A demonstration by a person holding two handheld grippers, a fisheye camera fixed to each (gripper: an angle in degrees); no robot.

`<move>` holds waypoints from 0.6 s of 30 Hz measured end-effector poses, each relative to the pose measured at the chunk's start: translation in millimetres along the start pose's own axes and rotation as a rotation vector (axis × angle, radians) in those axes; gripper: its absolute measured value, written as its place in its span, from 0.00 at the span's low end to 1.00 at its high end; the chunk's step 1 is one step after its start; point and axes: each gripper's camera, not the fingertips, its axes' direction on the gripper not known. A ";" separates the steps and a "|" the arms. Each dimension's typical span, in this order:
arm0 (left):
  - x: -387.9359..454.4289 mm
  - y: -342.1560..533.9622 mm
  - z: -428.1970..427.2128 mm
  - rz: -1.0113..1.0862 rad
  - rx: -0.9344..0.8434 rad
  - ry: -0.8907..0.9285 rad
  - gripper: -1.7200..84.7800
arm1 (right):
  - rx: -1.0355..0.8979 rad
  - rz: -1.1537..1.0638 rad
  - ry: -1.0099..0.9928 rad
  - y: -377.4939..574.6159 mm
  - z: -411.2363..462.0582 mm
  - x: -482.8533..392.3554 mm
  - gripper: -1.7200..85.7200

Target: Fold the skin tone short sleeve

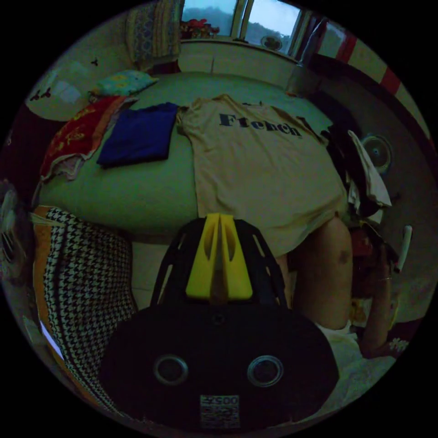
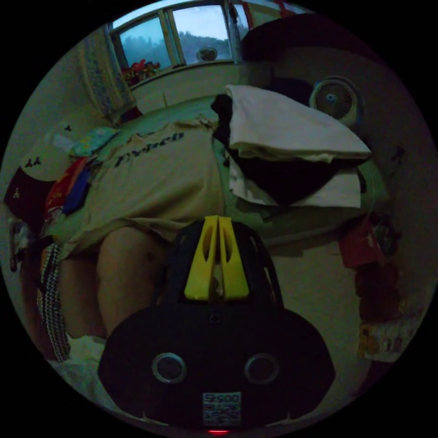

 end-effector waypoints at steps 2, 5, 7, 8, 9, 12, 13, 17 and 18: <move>10.4 -15.8 2.6 0.015 0.034 0.018 0.02 | 0.025 -0.044 -0.023 -20.4 -1.0 -8.9 0.02; 34.9 -50.6 13.8 0.068 0.088 0.067 0.02 | 0.088 -0.110 -0.021 -59.7 1.9 -29.2 0.06; 52.6 -75.4 25.1 0.111 0.118 0.083 0.02 | 0.134 -0.205 -0.016 -94.7 12.5 -50.5 0.09; 65.6 -94.5 35.4 0.143 0.122 0.093 0.02 | 0.145 -0.215 -0.009 -104.4 16.7 -55.3 0.10; 78.3 -114.3 45.8 0.171 0.127 0.104 0.01 | 0.150 -0.235 0.003 -125.3 27.4 -64.8 0.11; 109.1 -168.4 74.6 0.231 0.188 0.133 0.01 | 0.155 -0.277 0.014 -183.3 57.3 -85.2 0.13; 114.5 -180.3 82.0 0.235 0.190 0.135 0.01 | 0.183 -0.279 0.017 -208.6 68.9 -90.5 0.13; 140.6 -261.2 146.8 0.193 0.187 0.157 0.02 | 0.172 -0.338 0.067 -299.9 115.6 -102.5 0.14; 144.6 -280.0 169.4 0.167 0.174 0.164 0.02 | 0.143 -0.355 0.066 -334.0 136.5 -104.6 0.14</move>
